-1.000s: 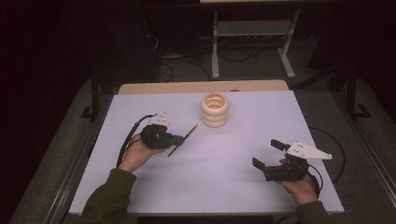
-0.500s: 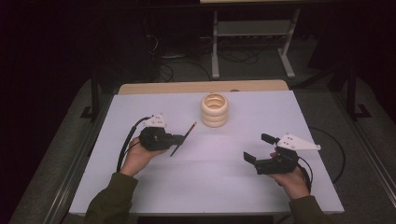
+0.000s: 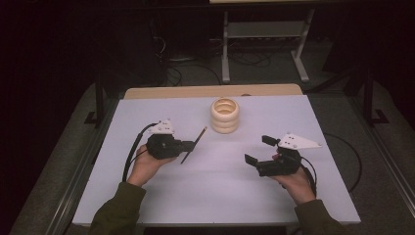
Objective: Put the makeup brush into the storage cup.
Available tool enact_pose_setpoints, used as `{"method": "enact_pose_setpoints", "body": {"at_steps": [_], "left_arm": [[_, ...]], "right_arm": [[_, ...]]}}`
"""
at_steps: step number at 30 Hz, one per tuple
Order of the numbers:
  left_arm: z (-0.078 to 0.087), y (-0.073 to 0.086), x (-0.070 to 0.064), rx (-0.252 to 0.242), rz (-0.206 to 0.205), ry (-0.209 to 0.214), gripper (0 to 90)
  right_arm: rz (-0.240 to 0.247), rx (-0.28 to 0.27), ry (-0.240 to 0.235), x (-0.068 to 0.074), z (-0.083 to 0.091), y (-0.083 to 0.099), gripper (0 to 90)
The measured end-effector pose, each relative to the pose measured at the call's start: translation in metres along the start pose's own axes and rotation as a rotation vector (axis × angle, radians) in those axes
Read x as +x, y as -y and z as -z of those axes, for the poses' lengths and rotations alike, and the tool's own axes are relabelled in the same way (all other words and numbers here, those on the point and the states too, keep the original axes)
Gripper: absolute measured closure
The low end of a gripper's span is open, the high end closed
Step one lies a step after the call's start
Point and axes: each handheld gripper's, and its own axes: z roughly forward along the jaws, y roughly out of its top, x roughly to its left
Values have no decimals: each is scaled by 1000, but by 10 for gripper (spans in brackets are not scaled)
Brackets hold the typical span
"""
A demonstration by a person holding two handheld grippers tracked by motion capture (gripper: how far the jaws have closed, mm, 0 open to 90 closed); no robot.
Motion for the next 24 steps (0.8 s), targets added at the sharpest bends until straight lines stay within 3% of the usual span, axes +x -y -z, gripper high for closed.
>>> {"method": "enact_pose_setpoints", "body": {"at_steps": [4, 9, 24], "left_arm": [[-3, -1, -3, -4, -7, 6, 838], [-6, -2, -8, -16, -1, 10, 838], [-16, -7, -23, -25, -25, 34, 838]], "right_arm": [[11, 0, -14, 1, -4, -4, 47], [2, 0, -42, 3, -10, -8, 110], [-33, 13, -116, 11, -26, -15, 181]]}}
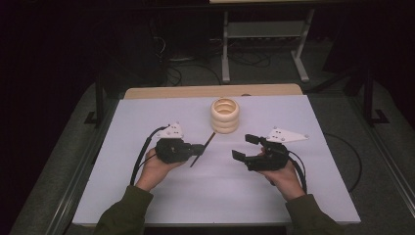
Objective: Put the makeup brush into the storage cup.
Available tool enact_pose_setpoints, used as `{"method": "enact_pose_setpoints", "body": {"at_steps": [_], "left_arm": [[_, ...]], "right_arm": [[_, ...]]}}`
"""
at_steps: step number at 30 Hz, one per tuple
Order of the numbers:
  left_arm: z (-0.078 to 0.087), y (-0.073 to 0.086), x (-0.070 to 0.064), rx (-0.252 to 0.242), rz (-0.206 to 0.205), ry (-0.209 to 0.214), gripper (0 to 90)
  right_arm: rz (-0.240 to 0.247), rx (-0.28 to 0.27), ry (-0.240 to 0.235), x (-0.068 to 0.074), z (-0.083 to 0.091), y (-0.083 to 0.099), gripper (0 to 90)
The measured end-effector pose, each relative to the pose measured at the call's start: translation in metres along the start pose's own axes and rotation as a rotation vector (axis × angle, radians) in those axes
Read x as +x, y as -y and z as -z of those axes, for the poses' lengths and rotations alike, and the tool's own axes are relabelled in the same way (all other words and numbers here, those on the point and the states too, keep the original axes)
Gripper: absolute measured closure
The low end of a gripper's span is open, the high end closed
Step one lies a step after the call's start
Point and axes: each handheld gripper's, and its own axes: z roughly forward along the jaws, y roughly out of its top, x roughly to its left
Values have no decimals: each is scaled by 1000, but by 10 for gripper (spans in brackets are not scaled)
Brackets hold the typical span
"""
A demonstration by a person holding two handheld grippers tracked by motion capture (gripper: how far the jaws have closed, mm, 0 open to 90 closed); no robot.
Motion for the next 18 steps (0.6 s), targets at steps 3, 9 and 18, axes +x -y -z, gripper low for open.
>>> {"method": "enact_pose_setpoints", "body": {"at_steps": [3, 9, 18], "left_arm": [[-3, -2, -5, -6, -2, 7, 838], [-5, -3, -9, -15, -2, 22, 838], [-9, -5, -14, -18, -15, 37, 838]], "right_arm": [[-11, 6, -16, 2, -5, -1, 214], [-19, 13, -43, 3, -12, -2, 249], [-39, 18, -58, 5, -21, -3, 291]]}}
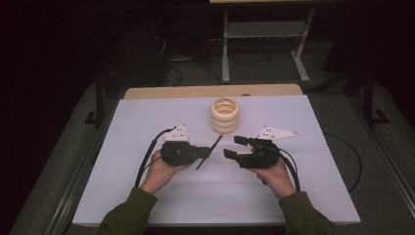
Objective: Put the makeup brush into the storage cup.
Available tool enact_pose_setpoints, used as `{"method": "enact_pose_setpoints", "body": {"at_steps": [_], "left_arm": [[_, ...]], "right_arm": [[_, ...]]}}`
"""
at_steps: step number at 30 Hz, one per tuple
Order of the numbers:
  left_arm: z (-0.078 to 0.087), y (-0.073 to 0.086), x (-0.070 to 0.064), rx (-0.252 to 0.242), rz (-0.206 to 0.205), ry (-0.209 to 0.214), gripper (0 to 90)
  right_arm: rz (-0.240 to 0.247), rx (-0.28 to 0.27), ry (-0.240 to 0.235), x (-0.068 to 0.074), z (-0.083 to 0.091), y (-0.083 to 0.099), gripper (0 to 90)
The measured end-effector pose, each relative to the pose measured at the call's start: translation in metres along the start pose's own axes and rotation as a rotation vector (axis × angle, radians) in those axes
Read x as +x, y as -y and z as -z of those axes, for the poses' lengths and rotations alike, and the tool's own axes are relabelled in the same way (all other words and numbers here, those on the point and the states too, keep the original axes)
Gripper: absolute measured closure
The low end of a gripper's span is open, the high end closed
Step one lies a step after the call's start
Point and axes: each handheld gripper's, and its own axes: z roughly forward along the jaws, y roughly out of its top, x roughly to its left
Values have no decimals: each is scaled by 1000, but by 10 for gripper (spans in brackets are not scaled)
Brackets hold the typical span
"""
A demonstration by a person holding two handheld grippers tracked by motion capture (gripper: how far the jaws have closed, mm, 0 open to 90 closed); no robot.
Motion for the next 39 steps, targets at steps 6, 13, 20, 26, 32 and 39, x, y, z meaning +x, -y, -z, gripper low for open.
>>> {"method": "enact_pose_setpoints", "body": {"at_steps": [6, 13, 20, 26, 32, 39], "left_arm": [[-3, -1, -4, 5, -7, 10, 838], [-7, -1, -7, 11, -22, 13, 838], [-8, -2, -8, 19, -32, 17, 839], [-10, -2, -10, 14, -29, 20, 838], [-12, -2, -11, 16, -37, 22, 838], [-13, -3, -13, 13, -38, 29, 838]], "right_arm": [[-10, -7, -13, 2, -6, -2, 346], [-11, -6, -25, 4, -11, -3, 437], [-26, 0, -36, 5, -15, -3, 506], [-41, -1, -52, 5, -18, -3, 566], [-56, 6, -60, 6, -21, -4, 611], [-66, -1, -64, 6, -21, -4, 725]]}}
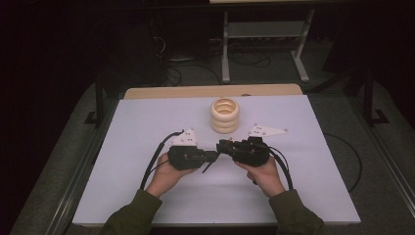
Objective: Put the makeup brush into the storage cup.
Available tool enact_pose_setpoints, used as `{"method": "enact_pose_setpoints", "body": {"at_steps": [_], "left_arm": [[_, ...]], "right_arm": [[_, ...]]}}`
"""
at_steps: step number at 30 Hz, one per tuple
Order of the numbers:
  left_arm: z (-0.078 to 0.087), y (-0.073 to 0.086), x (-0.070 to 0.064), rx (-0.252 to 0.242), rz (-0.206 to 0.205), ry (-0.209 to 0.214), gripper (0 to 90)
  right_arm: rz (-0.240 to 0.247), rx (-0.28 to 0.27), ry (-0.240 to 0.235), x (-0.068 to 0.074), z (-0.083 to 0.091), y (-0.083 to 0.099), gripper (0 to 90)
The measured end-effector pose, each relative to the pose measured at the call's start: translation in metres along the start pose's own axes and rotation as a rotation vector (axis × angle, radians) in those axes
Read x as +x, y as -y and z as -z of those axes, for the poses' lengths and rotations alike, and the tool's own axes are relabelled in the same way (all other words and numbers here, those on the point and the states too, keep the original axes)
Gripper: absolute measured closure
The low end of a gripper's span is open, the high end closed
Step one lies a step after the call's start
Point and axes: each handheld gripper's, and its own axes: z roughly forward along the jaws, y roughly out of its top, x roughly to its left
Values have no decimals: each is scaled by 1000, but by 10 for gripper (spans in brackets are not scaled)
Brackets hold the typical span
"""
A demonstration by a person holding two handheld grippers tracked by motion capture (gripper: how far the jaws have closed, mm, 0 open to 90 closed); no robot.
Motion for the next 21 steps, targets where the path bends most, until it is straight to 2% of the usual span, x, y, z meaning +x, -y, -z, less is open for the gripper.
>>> {"method": "enact_pose_setpoints", "body": {"at_steps": [9, 10, 15, 18, 21], "left_arm": [[-1, 0, 0, 5, -6, 0, 838], [-2, 0, 0, 2, -5, 1, 838], [-1, 0, 1, 7, -10, 1, 838], [-1, 0, 0, 5, 0, 2, 838], [-1, 1, 1, 6, -1, 5, 837]], "right_arm": [[-15, -5, -4, 0, 1, -1, 783], [-2, -10, -5, 1, 0, -1, 793], [-2, -11, -11, 2, -2, -2, 810], [-8, -8, -15, 3, -2, -2, 816], [5, -12, -14, 4, -4, -3, 822]]}}
